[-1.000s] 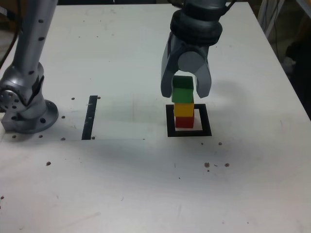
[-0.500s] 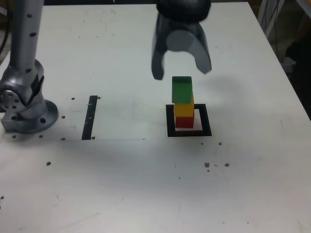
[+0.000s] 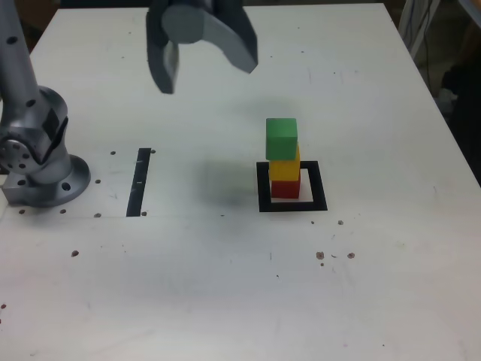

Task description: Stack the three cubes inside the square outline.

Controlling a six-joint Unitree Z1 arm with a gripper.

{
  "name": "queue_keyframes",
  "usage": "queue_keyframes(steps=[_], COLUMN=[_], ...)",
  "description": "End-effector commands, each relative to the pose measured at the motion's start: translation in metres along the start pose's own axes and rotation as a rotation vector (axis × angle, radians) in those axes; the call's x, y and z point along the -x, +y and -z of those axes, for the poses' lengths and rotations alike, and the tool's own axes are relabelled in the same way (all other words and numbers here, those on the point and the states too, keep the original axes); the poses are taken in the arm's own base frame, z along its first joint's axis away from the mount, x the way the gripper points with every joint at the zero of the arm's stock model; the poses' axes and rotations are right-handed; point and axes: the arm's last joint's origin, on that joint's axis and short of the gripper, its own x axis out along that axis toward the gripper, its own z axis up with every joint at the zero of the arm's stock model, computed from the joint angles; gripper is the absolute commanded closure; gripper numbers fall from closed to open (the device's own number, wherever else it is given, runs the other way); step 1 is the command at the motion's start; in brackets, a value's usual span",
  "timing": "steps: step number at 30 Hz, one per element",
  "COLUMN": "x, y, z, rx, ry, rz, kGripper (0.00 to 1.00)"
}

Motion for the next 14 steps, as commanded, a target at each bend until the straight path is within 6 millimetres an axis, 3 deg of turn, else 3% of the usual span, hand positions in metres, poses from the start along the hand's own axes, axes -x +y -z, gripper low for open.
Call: queue_keyframes(steps=[1,14], x=[-0.010,-0.089], y=[0.001,0.004], z=[0.003,0.024], rx=[0.002,0.021], ry=[0.036,0.160], rz=[-0.004,0.051], kGripper=[0.01,0.01])
